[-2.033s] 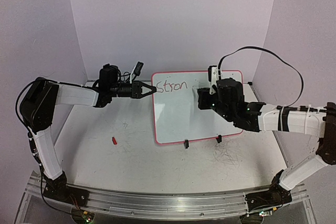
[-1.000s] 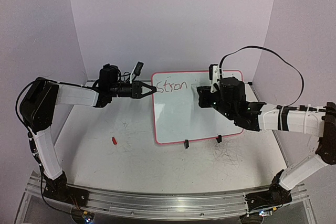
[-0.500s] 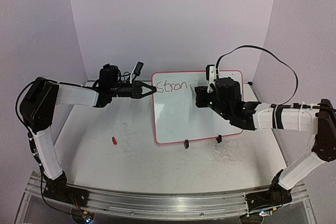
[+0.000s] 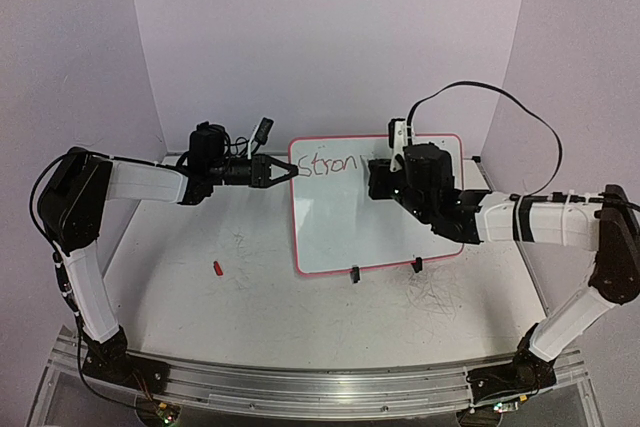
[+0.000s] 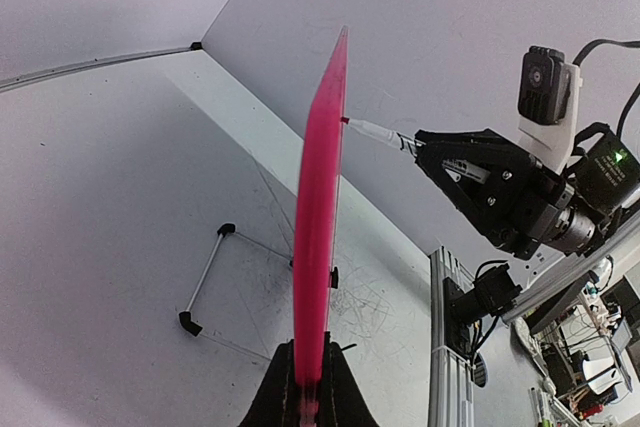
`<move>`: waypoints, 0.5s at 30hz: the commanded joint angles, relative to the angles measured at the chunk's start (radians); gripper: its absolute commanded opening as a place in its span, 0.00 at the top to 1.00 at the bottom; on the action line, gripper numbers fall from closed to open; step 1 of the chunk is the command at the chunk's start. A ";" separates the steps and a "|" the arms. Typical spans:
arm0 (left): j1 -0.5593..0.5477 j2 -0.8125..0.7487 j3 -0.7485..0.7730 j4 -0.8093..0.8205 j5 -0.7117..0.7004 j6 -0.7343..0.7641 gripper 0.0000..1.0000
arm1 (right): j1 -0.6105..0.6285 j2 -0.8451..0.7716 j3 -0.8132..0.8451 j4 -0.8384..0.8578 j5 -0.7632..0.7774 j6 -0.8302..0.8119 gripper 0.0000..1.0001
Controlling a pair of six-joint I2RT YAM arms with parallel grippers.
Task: Write a sentence on the whiteboard
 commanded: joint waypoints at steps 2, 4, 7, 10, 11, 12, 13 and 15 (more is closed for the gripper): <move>-0.030 -0.028 0.003 0.010 0.019 0.009 1.00 | 0.000 0.026 0.049 0.029 -0.002 -0.023 1.00; -0.029 -0.028 0.003 0.010 0.018 0.009 1.00 | 0.002 0.031 0.050 0.026 -0.008 -0.022 1.00; -0.029 -0.029 0.003 0.010 0.018 0.009 1.00 | 0.010 0.030 0.043 0.020 -0.012 -0.021 1.00; -0.030 -0.029 0.003 0.010 0.018 0.009 1.00 | 0.015 0.024 0.029 0.013 -0.013 -0.013 1.00; -0.030 -0.031 0.003 0.010 0.019 0.009 1.00 | 0.017 0.019 0.022 0.011 -0.013 -0.010 1.00; -0.030 -0.032 0.003 0.010 0.019 0.009 1.00 | 0.018 0.015 0.015 0.010 -0.013 -0.006 1.00; -0.030 -0.032 0.003 0.010 0.020 0.009 1.00 | 0.019 0.012 0.010 0.009 -0.013 -0.002 1.00; -0.030 -0.033 0.003 0.010 0.018 0.009 1.00 | 0.022 0.003 -0.005 0.005 -0.010 0.005 1.00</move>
